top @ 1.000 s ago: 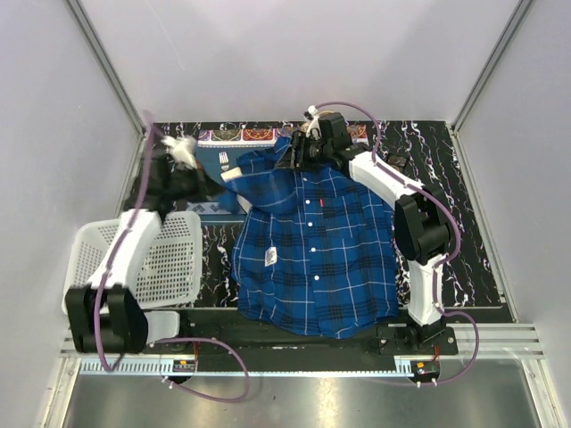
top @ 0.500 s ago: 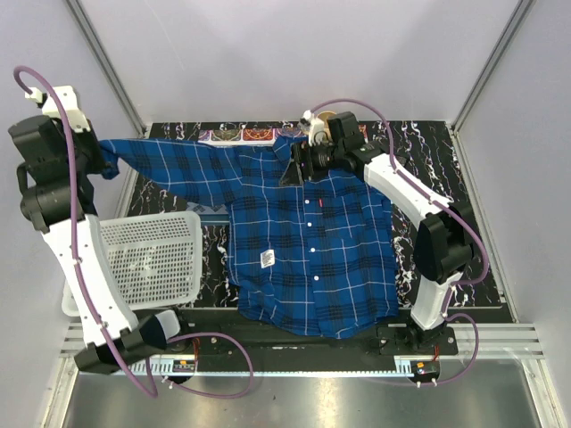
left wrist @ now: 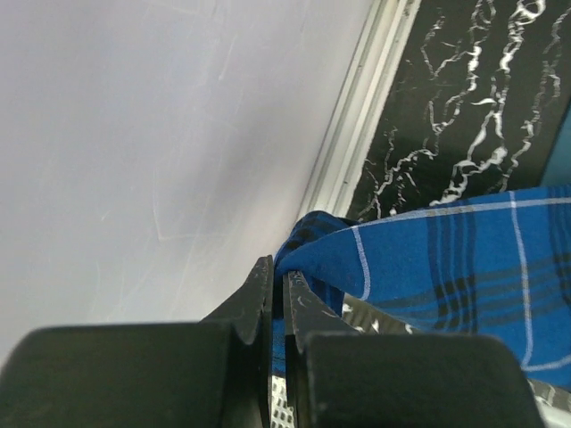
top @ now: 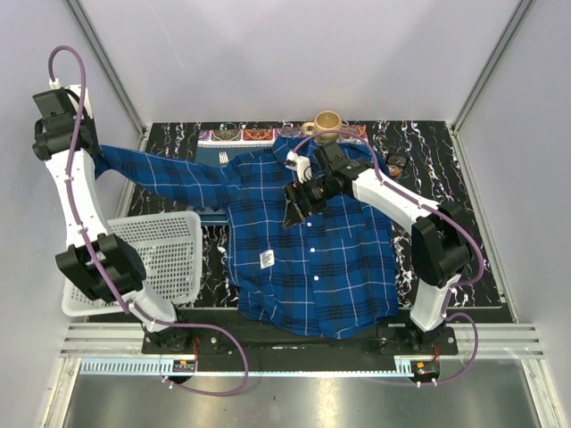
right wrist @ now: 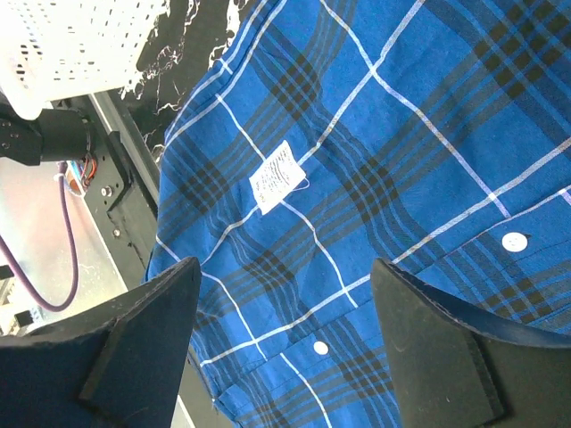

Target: Pin the brooch onto the clothing

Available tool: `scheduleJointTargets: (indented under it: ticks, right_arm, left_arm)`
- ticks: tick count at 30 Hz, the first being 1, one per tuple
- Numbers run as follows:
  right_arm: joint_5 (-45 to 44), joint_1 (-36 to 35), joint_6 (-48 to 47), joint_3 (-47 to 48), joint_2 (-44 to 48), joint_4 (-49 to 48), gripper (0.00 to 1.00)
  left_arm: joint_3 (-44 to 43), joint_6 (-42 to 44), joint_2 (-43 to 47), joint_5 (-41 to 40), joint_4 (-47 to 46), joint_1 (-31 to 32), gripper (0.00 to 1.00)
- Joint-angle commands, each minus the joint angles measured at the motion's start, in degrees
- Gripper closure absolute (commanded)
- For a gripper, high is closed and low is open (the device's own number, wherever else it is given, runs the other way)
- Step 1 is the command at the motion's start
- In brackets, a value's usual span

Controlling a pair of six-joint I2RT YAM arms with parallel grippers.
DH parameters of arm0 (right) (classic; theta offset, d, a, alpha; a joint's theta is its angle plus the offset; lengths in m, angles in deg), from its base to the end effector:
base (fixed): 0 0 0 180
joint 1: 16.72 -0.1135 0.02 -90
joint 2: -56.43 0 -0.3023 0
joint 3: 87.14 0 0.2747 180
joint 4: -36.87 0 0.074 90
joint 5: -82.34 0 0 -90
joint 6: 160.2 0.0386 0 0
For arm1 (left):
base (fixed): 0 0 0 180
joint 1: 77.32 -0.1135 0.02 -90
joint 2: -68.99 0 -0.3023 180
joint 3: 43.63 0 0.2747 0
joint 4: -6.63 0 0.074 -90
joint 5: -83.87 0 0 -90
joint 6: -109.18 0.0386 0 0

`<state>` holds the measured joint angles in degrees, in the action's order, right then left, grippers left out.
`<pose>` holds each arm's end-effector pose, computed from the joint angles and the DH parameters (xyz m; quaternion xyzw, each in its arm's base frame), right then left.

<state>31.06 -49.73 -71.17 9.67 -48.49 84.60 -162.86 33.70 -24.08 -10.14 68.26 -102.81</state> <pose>0.3460 0.2536 0.2807 -0.3566 0.8340 0.3810 0.1789 0.3368 0.1636 0.4712 -0.1009 0.8828 0.1858 0.4196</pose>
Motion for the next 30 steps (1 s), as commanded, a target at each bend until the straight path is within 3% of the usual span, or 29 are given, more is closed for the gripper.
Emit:
scheduleJointTargets:
  ticks: [1, 2, 4, 5, 7, 8, 11, 15, 20, 28, 30]
  right_arm:
    - [2.0, -0.3, -2.9, -0.8, 3.1, 1.4, 0.17]
    - [1.8, -0.7, -3.9, -1.1, 3.7, 1.4, 0.17]
    - [1.3, -1.3, -5.0, -1.4, 4.2, 2.2, 0.16]
    - [0.7, -2.6, -6.1, -1.5, 4.5, 2.8, 0.16]
    - [-0.5, -4.5, -7.3, -1.6, 5.4, 4.0, 0.13]
    - [-2.3, -5.7, -8.6, -1.8, 6.0, 4.3, 0.12]
    - [-7.4, -12.3, -9.9, -3.7, 8.5, 3.5, 0.07]
    - [-11.3, -20.8, -11.4, -6.2, 10.8, -0.3, 0.14]
    - [-15.8, -31.7, -16.4, -8.6, 10.8, -3.5, 0.38]
    - [-18.6, -39.0, -22.7, -10.5, 5.3, -12.0, 0.38]
    - [-21.6, -40.5, -24.3, -11.1, 3.9, -13.4, 0.31]
  left_arm:
    - [-3.0, 4.5, -4.6, -6.7, -5.5, -0.2, 1.0]
    - [-2.7, 5.2, -5.3, -7.3, -5.5, -0.2, 0.96]
    - [-1.5, 6.6, -6.1, -8.0, -5.4, -0.3, 0.77]
    - [-1.2, 6.6, -6.3, -7.7, -5.1, -0.3, 0.53]
    - [0.0, 6.6, -5.4, -3.9, -3.6, -0.3, 0.36]
    - [0.5, 6.3, -3.4, 1.9, -2.9, -0.6, 0.22]
    - [4.6, 4.9, 1.5, 14.6, -2.5, -0.9, 0.03]
    - [8.3, 1.2, 8.0, 27.1, -0.1, -0.8, 0.01]
    - [11.6, -3.0, 10.9, 38.4, 3.1, -0.9, 0.02]
    - [14.9, -6.8, 13.9, 43.3, 3.3, -0.9, 0.04]
    - [14.4, -7.4, 14.2, 44.1, 3.5, -0.9, 0.04]
